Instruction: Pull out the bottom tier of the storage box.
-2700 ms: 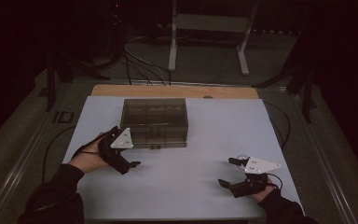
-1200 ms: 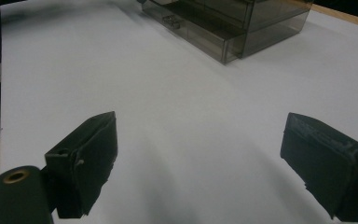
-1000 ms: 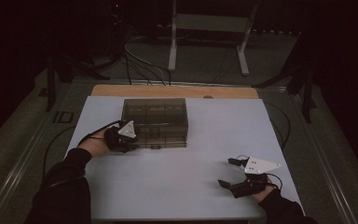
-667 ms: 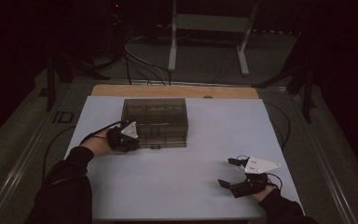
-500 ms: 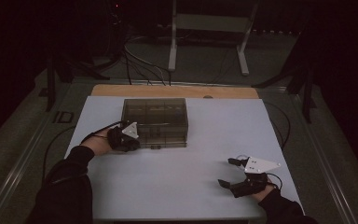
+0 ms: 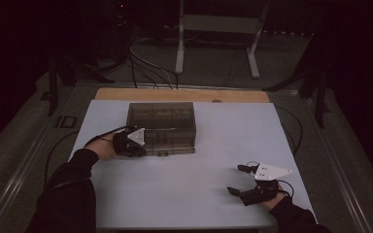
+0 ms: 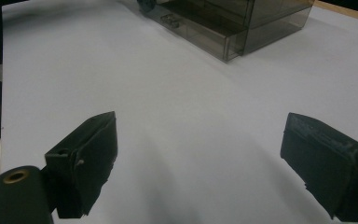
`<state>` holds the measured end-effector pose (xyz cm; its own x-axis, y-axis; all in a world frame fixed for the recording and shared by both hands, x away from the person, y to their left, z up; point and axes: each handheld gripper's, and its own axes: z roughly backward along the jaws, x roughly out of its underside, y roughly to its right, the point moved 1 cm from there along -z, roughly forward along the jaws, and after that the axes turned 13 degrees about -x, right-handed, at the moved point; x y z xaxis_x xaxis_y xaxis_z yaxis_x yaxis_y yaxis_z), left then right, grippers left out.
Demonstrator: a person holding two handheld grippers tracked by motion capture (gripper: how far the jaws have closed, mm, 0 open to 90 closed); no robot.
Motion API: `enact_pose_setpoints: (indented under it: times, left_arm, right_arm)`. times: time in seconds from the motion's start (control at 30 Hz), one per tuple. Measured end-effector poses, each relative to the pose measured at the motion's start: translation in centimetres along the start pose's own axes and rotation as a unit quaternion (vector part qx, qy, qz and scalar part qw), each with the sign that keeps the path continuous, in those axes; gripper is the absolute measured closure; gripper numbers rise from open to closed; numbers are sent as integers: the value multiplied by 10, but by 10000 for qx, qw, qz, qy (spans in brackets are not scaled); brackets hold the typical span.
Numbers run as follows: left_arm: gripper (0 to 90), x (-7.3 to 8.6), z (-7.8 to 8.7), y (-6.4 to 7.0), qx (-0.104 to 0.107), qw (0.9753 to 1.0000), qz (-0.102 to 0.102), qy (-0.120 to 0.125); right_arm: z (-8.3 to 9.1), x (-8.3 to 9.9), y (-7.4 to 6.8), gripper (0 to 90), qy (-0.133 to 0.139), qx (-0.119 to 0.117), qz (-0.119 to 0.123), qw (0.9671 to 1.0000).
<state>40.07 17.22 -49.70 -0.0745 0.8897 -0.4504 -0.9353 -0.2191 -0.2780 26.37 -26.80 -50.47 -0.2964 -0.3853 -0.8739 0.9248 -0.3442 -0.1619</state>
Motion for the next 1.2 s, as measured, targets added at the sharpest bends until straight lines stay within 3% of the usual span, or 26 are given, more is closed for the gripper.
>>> enact_pose_setpoints:
  times: [0.47, 0.97, 1.2]
  left_arm:
    - [884, 2, 6, 12, 196, 9995, -234, 13]
    - [885, 3, 14, 30, 264, 9991, -336, -35]
    - [887, 2, 16, 36, 279, 9992, -283, -54]
  right_arm:
    - [1, 0, -1, 109, 1, 24, -2, 10000]
    - [1, -1, -1, 109, 19, 52, 17, 10000]
    - [2, -1, -1, 109, 21, 67, 16, 10000]
